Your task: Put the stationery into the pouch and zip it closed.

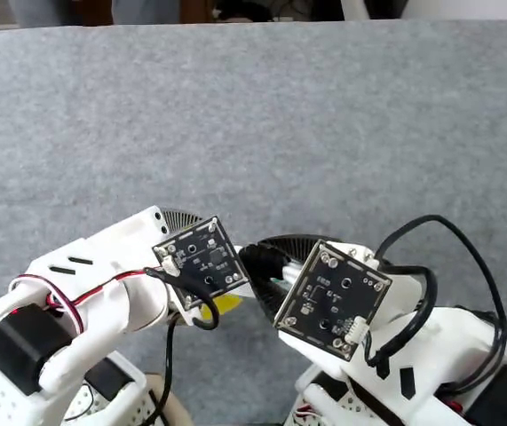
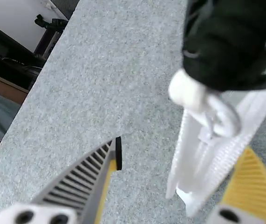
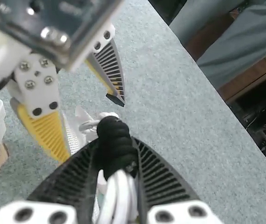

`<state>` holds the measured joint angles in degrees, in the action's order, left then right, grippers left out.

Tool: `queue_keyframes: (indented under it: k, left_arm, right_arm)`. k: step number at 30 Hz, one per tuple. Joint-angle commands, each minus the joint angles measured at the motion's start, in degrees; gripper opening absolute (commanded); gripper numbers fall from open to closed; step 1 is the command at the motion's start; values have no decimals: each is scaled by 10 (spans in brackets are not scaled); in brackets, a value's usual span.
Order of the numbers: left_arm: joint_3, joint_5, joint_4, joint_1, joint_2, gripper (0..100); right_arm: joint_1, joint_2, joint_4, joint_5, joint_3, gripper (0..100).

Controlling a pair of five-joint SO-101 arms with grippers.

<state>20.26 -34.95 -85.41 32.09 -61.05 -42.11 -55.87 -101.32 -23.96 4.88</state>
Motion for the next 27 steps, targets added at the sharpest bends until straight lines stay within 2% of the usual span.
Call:
queue_keyframes:
  k: [1,4,7,11,25,27]
  left_arm:
    - [-16,6,2,12,-4,194]
    - [-15,18,0,22,-4,21]
    - [-15,53,2,22,-4,81]
    - [-15,56,2,22,-4,25]
    - [-20,55,-12,24,-9,27]
    - [-21,55,-23,24,-10,27]
  right_arm:
    - [4,7,1,8,0,12]
    - [4,7,1,8,0,12]
    - [4,7,1,8,0,12]
    - [4,7,1,8,0,13]
    - [8,6,2,4,0,13]
    - [33,6,9,4,-2,13]
